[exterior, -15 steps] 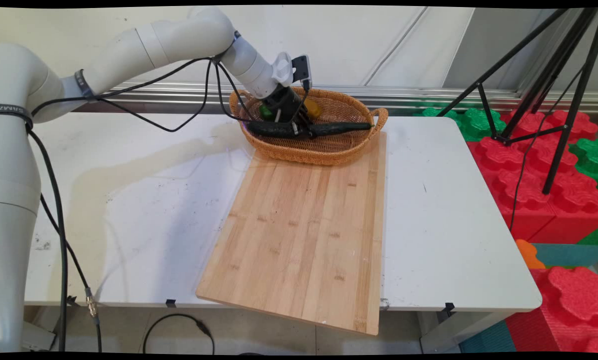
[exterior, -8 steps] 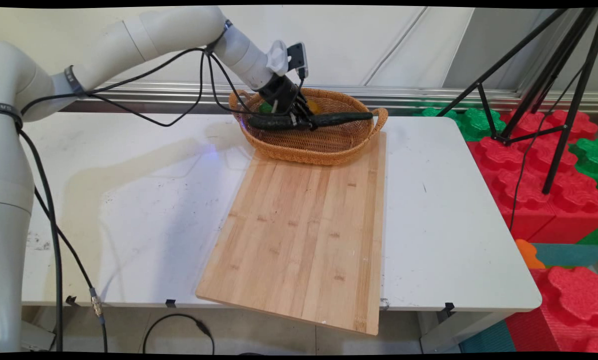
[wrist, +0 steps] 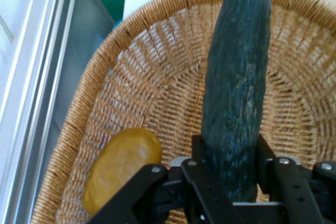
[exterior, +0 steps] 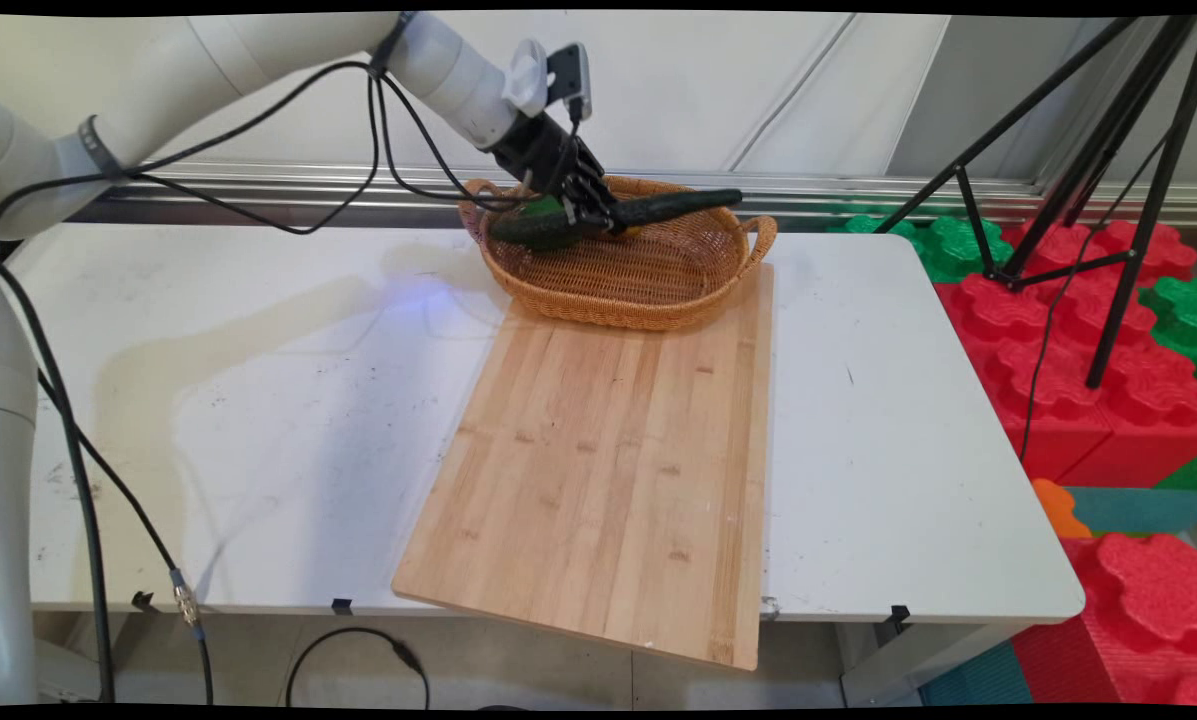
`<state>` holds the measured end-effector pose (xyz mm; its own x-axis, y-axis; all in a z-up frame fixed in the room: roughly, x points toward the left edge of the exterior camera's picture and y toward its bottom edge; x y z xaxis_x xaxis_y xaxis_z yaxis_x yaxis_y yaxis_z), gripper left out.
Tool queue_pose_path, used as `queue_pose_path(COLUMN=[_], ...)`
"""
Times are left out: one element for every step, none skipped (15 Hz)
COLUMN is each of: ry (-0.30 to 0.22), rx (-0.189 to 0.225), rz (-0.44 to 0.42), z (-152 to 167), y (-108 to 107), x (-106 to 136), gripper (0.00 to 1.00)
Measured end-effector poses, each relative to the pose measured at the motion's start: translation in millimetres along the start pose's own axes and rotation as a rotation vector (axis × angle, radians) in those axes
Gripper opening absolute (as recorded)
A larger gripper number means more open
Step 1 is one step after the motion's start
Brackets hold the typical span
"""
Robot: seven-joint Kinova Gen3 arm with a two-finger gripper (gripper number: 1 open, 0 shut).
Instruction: Place the picked object on the cutting board
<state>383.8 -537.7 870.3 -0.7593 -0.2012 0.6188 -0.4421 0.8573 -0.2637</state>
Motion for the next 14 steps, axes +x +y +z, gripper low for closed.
queue_pose_path(ry=[0.015, 0.026, 0.036, 0.045, 0.054, 0.061, 0.067, 0.073, 0.079, 0.083, 0.09, 0.094, 0.101, 0.103], rx=[0.002, 0.003, 0.004, 0.006, 0.007, 0.007, 0.007, 0.006, 0.004, 0.002, -0.003, -0.008, -0.018, -0.028], rz=[-0.006, -0.011, -0.015, -0.021, -0.028, -0.034, -0.041, -0.048, -0.055, -0.061, -0.071, -0.081, -0.098, -0.11], z=[-7.5, -14.0, -20.3, -27.1, -36.0, -43.3, -50.9, -58.4, -65.7, -71.8, -81.1, -88.9, -103.4, -113.9], y=[0.6, 1.2, 2.1, 3.1, 4.9, 6.6, 8.7, 10.9, 13.4, 15.6, 19.3, 22.4, 28.9, 34.5], x=[1.9, 3.4, 4.8, 5.4, 5.4, 5.4, 4.9, 4.5, 4.2, 3.9, 3.4, 2.7, 0.6, -1.3], gripper=[0.0, 0.0, 0.0, 0.0, 0.0, 0.0, 0.0, 0.0, 0.0, 0.0, 0.0, 0.0, 0.0, 0.0])
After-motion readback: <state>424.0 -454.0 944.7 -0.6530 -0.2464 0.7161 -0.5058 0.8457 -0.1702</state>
